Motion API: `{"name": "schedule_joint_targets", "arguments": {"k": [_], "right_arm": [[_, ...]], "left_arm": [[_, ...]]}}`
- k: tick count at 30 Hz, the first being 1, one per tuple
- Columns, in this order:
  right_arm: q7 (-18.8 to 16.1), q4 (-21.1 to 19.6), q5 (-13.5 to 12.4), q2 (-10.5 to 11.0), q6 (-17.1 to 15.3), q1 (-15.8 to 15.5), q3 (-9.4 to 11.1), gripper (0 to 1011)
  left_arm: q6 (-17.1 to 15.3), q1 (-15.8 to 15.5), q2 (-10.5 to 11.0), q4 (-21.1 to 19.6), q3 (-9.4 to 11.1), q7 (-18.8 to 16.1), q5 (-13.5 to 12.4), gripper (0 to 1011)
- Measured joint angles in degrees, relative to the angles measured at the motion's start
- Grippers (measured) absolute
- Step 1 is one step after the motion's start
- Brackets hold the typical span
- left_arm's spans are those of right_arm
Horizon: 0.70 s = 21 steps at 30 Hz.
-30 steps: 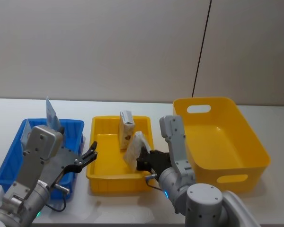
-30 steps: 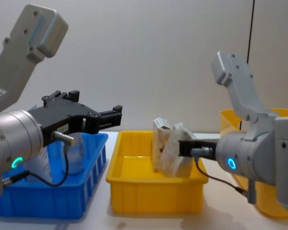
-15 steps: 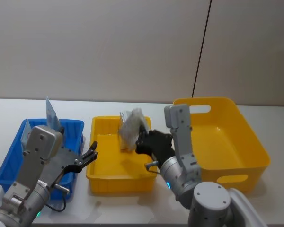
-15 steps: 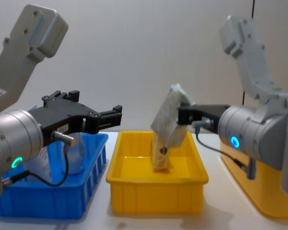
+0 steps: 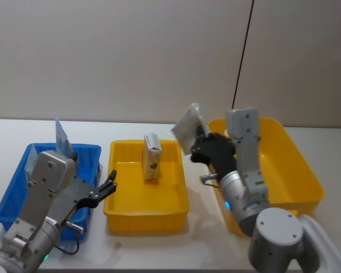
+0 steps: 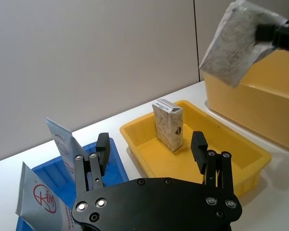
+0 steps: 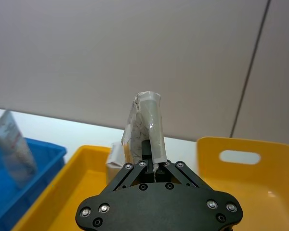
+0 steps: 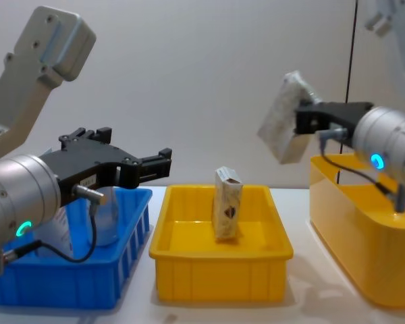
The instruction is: Bimanual collaborative sorting of washing and personal care products
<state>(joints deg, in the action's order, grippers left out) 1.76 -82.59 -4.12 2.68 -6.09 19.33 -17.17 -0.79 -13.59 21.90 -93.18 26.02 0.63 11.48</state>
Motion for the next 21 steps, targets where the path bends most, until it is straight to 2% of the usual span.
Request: {"name": "schedule_joint_targets", "arguments": {"k": [10, 21], "right_arm": [[2.21, -2.41, 1.80, 2.03, -3.03, -0.36, 2.96, 5], [2.42, -3.32, 2.40, 4.02, -8.71, -0.54, 5.77, 5]], "left_arm": [[0.00, 0.00, 0.00, 0.00, 0.00, 0.00, 0.00, 1001], [0.00, 0.00, 0.00, 0.00, 0.00, 0.00, 0.00, 1002]]}}
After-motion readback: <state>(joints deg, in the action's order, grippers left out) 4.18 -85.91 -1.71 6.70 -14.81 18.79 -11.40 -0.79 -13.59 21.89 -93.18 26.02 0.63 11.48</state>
